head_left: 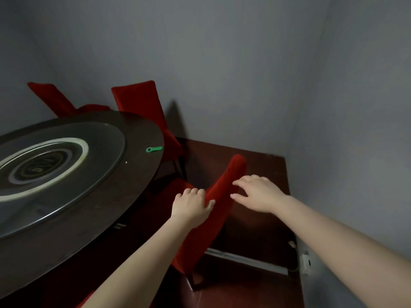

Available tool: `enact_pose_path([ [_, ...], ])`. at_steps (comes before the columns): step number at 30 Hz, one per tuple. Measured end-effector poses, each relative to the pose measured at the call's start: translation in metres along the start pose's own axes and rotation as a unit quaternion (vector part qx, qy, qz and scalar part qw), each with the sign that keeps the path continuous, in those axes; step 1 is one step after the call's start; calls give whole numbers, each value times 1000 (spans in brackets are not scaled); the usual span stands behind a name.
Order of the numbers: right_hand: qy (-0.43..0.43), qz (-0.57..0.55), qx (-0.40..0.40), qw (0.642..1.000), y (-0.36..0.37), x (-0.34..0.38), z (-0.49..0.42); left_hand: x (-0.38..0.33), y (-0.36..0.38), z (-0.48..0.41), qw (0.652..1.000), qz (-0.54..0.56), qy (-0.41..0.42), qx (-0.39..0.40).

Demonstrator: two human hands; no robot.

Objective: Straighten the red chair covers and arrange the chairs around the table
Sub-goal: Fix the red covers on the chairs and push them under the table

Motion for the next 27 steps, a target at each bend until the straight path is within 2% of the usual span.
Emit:
enact_pose_path([
  [14,-108,27,63,992,61,-67,-133,-4,64,-85,991,28,-103,76],
  [18,-149,39,51,987,79,-88,-150,-15,77,-80,980,37,-169,98],
  [23,-260,58,26,964,100,-106,-175,-48,97,-61,959,43,-280,11],
  [27,-331,58,-100,937,113,-113,-187,-59,100,-67,945,2,-316,-88],
])
Point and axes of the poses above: each hand's wrist, its own z-axis away from the middle knuckle, its own y-axis out of the palm, x = y × z, the point moved 1 cm from there along -z, towards the middle knuckle, and after that the axes turned 12 degrees about -y, right-handed, at the moved point
